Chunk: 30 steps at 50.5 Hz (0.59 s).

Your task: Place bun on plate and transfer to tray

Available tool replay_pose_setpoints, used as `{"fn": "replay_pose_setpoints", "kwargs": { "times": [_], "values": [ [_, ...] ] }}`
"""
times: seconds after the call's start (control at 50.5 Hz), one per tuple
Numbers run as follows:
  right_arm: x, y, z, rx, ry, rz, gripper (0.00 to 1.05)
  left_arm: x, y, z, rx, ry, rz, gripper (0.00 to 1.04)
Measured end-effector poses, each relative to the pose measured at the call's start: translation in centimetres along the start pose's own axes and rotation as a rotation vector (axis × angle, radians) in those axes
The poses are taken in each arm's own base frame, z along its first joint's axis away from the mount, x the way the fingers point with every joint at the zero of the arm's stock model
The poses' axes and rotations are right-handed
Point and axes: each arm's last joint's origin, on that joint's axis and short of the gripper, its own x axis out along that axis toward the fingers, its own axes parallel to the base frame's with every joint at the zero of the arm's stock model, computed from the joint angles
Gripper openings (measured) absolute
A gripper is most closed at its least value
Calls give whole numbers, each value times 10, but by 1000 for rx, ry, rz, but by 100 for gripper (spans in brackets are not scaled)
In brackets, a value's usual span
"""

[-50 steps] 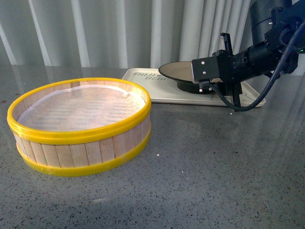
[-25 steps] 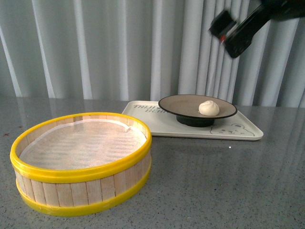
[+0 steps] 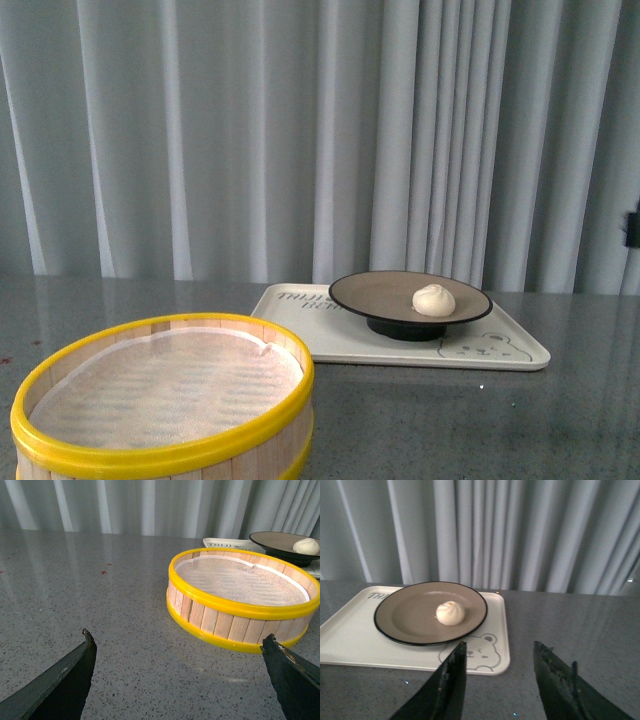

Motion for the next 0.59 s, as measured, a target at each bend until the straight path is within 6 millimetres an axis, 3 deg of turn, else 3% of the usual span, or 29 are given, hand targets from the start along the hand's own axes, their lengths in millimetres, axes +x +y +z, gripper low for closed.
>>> {"fn": "replay_pose_setpoints", "kwargs": {
  "times": [0.158, 0.594],
  "values": [
    [-37, -12, -36, 3, 25, 11, 1, 0, 0, 0, 0, 0, 0, 98],
    [-94, -34, -73, 8, 23, 0, 2, 0, 0, 0, 0, 0, 0, 98]
  ]
}}
